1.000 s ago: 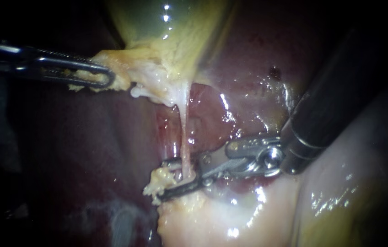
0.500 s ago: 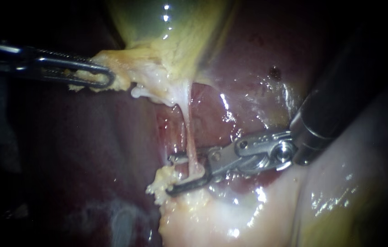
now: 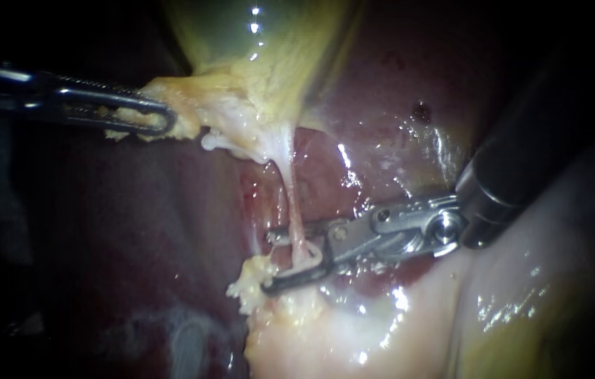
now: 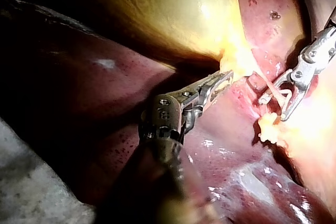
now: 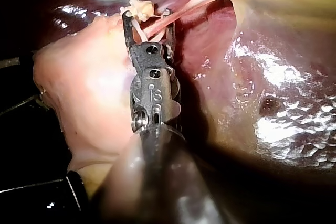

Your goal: Clipping first clip right tube

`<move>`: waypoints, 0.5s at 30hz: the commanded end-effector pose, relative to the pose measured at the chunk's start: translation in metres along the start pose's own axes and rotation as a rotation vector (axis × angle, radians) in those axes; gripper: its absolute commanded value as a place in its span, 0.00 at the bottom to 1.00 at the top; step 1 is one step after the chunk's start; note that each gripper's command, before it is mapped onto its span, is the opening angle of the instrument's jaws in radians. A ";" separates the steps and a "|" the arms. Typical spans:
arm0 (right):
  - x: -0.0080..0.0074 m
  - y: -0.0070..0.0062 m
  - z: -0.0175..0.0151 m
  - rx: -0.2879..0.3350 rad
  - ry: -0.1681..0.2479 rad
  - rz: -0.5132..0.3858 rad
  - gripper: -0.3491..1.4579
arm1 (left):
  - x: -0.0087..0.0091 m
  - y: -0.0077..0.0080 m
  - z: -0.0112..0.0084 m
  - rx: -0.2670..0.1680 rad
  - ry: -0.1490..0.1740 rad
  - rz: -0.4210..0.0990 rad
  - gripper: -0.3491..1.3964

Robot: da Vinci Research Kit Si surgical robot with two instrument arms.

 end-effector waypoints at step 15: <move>0.0003 -0.0007 -0.0003 0.033 0.058 0.082 0.47 | 0.0000 0.0000 0.0000 0.000 0.000 0.000 0.00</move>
